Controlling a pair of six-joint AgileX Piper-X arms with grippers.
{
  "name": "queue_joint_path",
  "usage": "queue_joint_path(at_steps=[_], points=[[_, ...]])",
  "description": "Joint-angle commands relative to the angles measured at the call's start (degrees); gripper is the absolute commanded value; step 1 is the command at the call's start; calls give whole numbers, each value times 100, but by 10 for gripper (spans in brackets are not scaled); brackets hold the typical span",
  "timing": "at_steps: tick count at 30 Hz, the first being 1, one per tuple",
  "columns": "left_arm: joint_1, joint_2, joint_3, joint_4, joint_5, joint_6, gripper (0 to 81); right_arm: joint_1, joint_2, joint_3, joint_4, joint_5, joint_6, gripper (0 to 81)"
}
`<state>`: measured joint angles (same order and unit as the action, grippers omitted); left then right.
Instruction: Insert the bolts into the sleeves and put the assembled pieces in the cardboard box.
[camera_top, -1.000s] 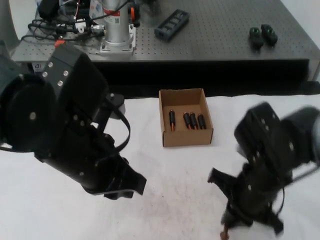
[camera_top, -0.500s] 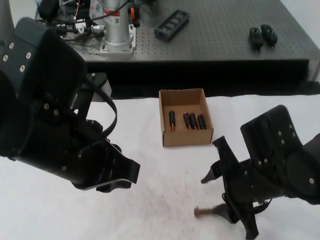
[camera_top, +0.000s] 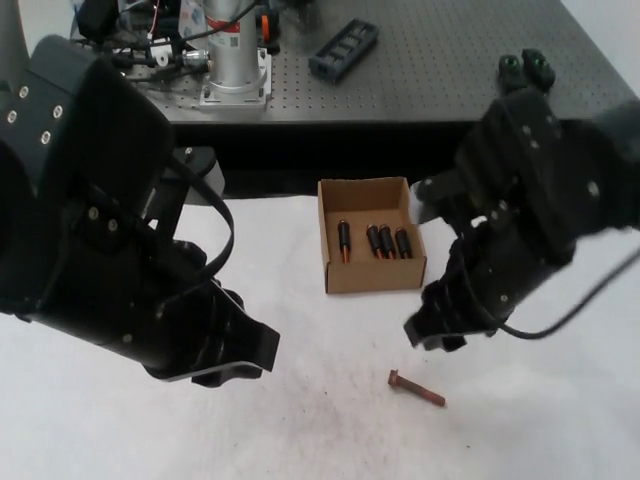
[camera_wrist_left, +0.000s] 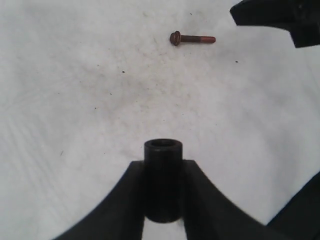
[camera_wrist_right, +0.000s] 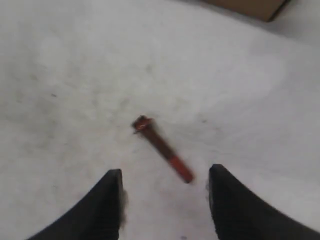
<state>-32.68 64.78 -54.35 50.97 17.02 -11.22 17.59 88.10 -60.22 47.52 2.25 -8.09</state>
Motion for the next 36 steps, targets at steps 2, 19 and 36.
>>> queue_joint_path(at_steps=[2,19,36], points=[[7,-58,-15,-11,29,144,7,48,704,-430,581,356,-957,398],[7,-58,-15,-10,18,397,7,360,1969,-612,-308,461,-1357,394],[7,-58,-15,-59,37,397,7,245,1903,-596,-908,-289,-728,32]])
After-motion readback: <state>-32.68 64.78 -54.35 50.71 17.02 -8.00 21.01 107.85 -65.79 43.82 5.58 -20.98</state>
